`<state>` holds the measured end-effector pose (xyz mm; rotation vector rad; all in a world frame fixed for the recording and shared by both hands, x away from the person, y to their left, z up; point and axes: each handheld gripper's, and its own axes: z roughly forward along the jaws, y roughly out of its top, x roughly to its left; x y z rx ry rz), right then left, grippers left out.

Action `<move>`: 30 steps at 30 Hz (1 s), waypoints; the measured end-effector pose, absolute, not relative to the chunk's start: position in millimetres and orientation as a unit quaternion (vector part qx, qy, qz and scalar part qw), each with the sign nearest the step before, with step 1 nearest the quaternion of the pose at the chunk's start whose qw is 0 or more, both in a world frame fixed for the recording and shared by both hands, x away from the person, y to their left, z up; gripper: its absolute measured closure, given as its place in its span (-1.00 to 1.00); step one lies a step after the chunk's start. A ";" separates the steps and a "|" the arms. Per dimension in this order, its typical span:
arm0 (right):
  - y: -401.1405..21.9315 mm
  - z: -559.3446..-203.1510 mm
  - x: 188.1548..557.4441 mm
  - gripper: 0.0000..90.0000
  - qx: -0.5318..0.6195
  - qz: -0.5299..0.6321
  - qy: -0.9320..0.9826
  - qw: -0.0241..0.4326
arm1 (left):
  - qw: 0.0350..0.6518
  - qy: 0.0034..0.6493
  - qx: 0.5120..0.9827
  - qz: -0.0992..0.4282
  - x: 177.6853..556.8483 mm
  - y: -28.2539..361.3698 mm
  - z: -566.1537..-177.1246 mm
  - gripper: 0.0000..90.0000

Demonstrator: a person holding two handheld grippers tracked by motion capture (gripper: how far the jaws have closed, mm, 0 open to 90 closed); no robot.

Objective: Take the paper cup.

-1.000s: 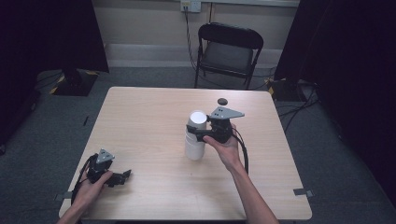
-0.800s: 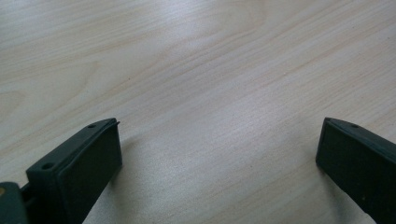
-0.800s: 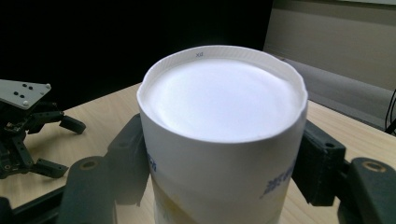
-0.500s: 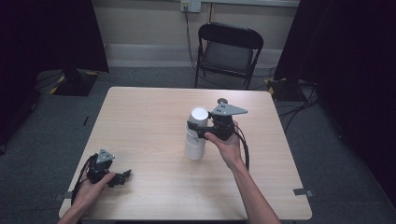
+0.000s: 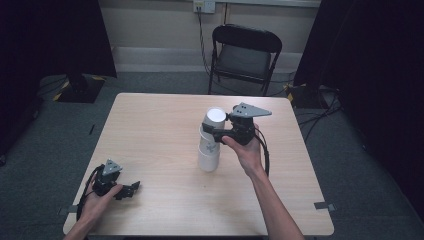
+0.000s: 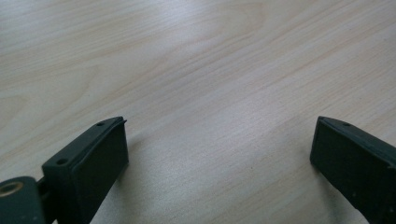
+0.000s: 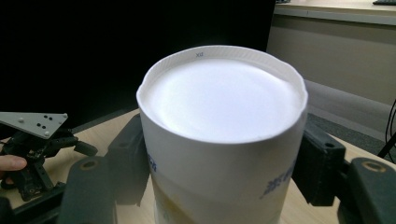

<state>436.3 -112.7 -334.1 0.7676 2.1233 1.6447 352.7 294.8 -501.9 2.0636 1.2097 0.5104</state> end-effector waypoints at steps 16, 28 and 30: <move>-132.5 -311.9 410.9 -0.29 0.268 0.584 0.743 0.189 | 0.362 0.439 0.795 0.208 350.5 290.2 -497.1 -0.65; -159.7 -334.2 387.5 -0.27 0.306 0.562 0.747 0.180 | 0.418 0.434 0.772 0.203 345.9 281.3 -481.2 -0.62; -161.3 -338.8 384.3 -0.26 0.307 0.558 0.751 0.174 | 0.426 0.422 0.774 0.204 344.3 278.0 -476.9 -0.62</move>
